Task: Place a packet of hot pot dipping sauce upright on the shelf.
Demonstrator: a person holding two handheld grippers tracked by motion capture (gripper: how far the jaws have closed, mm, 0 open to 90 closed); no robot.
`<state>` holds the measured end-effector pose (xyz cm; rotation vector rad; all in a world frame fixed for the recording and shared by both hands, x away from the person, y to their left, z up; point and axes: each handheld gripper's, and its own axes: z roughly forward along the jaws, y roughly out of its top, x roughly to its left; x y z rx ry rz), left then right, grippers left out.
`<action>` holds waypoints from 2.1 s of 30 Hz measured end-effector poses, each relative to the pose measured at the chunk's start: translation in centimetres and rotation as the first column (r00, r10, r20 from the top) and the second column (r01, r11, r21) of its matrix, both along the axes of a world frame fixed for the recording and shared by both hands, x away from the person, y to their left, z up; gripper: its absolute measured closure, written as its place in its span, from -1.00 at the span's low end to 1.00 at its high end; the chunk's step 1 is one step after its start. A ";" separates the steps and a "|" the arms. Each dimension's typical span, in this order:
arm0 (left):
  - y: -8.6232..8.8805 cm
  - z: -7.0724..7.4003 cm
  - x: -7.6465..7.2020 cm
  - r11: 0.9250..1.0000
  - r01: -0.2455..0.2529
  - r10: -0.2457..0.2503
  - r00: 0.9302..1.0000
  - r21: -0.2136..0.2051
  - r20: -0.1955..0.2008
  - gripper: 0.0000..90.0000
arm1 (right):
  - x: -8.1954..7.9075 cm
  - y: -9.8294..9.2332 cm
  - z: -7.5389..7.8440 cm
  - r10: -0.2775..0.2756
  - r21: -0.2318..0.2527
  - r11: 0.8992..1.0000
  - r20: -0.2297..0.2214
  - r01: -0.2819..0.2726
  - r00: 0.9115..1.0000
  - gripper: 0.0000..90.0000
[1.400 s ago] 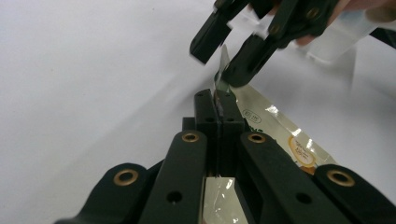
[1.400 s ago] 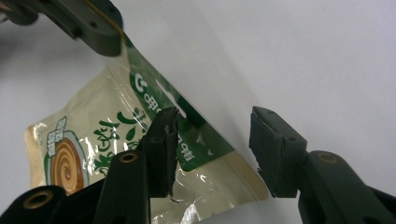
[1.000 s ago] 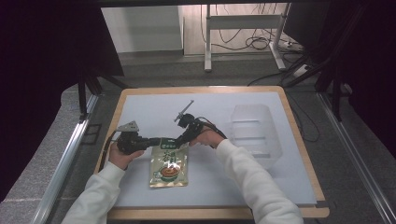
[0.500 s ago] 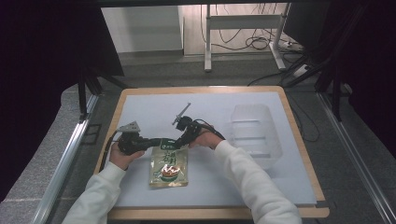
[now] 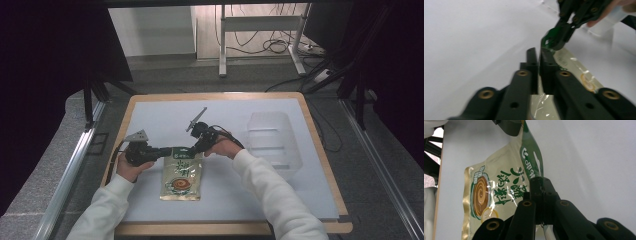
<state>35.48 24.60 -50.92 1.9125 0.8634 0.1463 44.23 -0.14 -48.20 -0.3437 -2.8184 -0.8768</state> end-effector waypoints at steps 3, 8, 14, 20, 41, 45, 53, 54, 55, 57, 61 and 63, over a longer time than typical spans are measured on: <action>0.6 0.2 -0.5 0.999 -0.053 0.053 0.998 -0.009 0.019 0.32 | -0.2 -0.3 0.5 -0.009 -0.001 1.000 0.000 0.009 1.000 0.98; 1.7 0.2 -1.3 0.995 -0.102 0.102 0.995 -0.002 0.019 -0.16 | -0.7 -1.0 1.9 -0.011 0.019 1.000 0.003 0.011 1.000 0.98; 2.7 -0.7 -1.9 0.993 -0.114 0.114 0.993 -0.005 -0.004 -0.23 | -1.4 -1.7 4.3 -0.016 0.040 0.999 0.026 0.015 1.000 0.98; 3.7 -1.2 -2.5 0.990 -0.140 0.140 0.990 0.005 0.005 -0.25 | -2.1 -2.1 6.0 -0.018 0.056 0.998 0.043 0.015 0.999 0.98; 2.8 -1.2 -3.1 0.991 -0.132 0.132 0.991 0.014 0.015 -0.24 | -4.2 -3.2 11.9 0.004 0.080 0.997 0.167 -0.018 0.986 0.98; 2.1 -1.1 -3.4 0.993 -0.118 0.118 0.993 0.024 0.023 -0.24 | -4.2 -3.7 12.3 0.002 0.088 0.996 0.172 -0.017 0.985 0.98; 0.6 -1.1 -4.2 0.994 -0.084 0.082 0.996 0.070 0.028 -0.25 | -4.3 -4.9 13.3 0.002 0.096 0.995 0.198 -0.021 0.980 0.98; 0.5 -1.1 -4.3 0.994 -0.084 0.082 0.996 0.073 0.027 -0.25 | -4.3 -5.0 13.4 0.001 0.096 0.995 0.202 -0.021 0.979 0.98; 0.4 -1.1 -4.4 0.993 -0.081 0.079 0.996 0.080 0.027 -0.25 | -4.2 -5.1 13.5 0.000 0.096 0.995 0.204 -0.020 0.979 0.98; 0.2 -1.1 -4.7 0.993 -0.073 0.071 0.997 0.092 0.029 -0.25 | -4.3 -5.4 13.8 -0.005 0.097 0.995 0.210 -0.015 0.978 0.98; -0.1 -1.1 -4.9 0.993 -0.069 0.066 0.997 0.100 0.032 -0.25 | -4.3 -5.8 14.1 -0.004 0.096 0.995 0.216 -0.017 0.976 0.98; -0.2 -1.1 -5.1 0.992 -0.066 0.062 0.997 0.107 0.036 -0.25 | -4.3 -6.1 14.2 -0.006 0.100 0.995 0.215 -0.016 0.977 0.98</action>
